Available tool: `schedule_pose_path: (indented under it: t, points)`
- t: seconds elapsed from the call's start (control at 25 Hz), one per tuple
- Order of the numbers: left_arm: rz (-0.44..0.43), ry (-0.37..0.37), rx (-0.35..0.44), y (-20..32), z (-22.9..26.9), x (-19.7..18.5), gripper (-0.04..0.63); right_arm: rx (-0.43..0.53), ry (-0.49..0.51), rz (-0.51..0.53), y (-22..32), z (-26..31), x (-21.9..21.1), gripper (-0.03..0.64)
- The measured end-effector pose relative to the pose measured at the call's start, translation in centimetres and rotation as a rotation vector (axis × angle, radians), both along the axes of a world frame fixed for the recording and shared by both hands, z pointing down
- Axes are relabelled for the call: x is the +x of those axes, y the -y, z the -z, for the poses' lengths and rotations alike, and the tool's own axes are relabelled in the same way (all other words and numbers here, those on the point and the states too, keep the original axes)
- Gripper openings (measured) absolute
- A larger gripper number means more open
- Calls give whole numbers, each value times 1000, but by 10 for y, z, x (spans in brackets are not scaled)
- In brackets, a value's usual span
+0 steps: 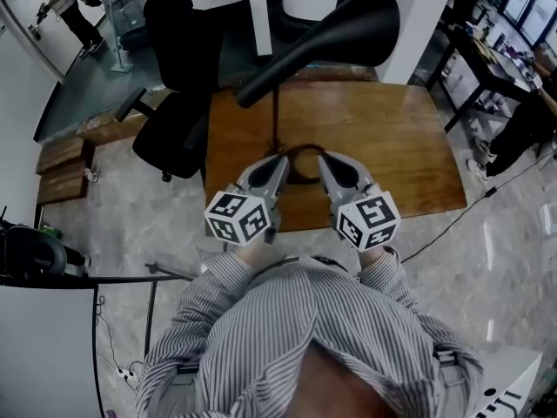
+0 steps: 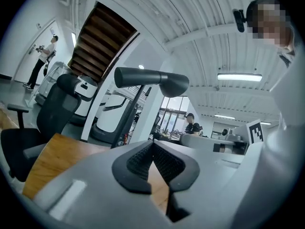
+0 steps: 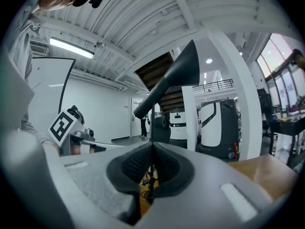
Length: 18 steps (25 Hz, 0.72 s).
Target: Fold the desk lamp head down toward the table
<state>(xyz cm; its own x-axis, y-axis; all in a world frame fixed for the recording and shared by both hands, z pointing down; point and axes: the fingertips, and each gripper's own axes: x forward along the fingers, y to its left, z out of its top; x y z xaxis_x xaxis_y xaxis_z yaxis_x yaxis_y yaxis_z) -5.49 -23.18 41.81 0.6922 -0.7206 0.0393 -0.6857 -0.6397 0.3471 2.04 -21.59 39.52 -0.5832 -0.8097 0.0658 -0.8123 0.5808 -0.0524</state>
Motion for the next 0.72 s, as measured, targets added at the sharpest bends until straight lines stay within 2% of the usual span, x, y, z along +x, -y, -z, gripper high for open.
schedule_pose_path:
  t: [0.36,0.56,0.72]
  points:
    - [102,102,23,56,-9,-22,5,-7,9,-1,46,2,20,5]
    - [121,167,38,75,-13,-15,114,36,-3,14,64,28,36,46]
    - [156,209,17,87,-23,-14,183,106,13,20,73,60,50,92]
